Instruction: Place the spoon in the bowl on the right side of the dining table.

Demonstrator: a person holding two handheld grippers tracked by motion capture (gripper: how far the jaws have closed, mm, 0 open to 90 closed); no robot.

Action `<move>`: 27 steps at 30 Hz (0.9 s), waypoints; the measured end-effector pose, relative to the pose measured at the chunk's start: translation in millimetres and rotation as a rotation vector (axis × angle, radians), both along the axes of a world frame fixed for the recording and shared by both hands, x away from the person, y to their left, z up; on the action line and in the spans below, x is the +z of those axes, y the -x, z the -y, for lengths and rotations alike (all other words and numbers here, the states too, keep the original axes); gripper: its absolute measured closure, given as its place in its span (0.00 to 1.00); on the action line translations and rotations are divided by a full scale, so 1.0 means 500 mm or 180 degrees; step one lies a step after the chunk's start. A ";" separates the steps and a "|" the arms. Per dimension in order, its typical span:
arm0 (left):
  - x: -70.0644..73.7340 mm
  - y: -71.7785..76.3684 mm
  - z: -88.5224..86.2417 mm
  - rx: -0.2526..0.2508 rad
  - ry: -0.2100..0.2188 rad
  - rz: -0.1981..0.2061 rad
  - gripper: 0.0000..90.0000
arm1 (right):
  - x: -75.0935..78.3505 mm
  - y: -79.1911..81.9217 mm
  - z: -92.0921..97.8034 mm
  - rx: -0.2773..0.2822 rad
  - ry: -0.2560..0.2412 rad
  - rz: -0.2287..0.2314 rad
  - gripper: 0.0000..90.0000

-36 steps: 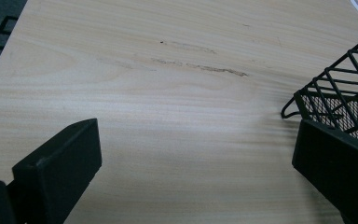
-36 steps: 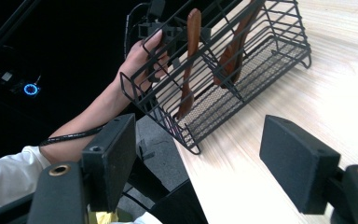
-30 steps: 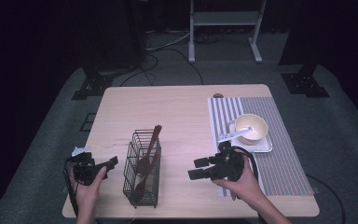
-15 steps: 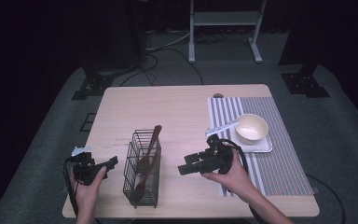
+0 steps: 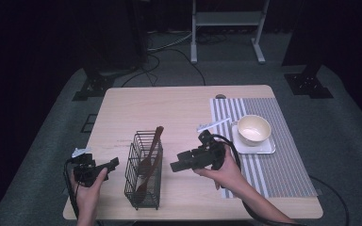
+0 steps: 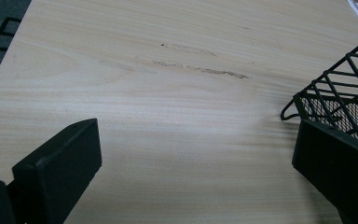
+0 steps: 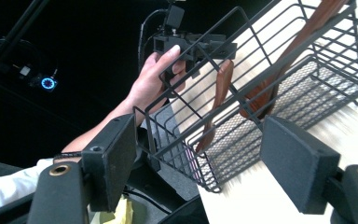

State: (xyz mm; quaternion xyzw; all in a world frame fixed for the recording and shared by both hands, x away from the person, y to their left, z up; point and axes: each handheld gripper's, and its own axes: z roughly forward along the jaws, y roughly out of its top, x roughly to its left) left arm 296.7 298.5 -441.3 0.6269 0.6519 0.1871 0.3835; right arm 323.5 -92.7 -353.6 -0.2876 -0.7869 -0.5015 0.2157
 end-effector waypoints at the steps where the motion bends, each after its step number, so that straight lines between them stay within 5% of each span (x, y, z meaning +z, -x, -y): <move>1: 0.000 0.000 0.000 -0.0001 0.0003 0.0008 0.00 | 0.000 -0.002 -0.003 0.0009 -0.0012 -0.0016 0.29; 27: 0.001 0.000 0.001 -0.0004 0.0008 0.0021 0.00 | -0.011 -0.032 -0.079 0.0064 0.0079 -0.0102 0.37</move>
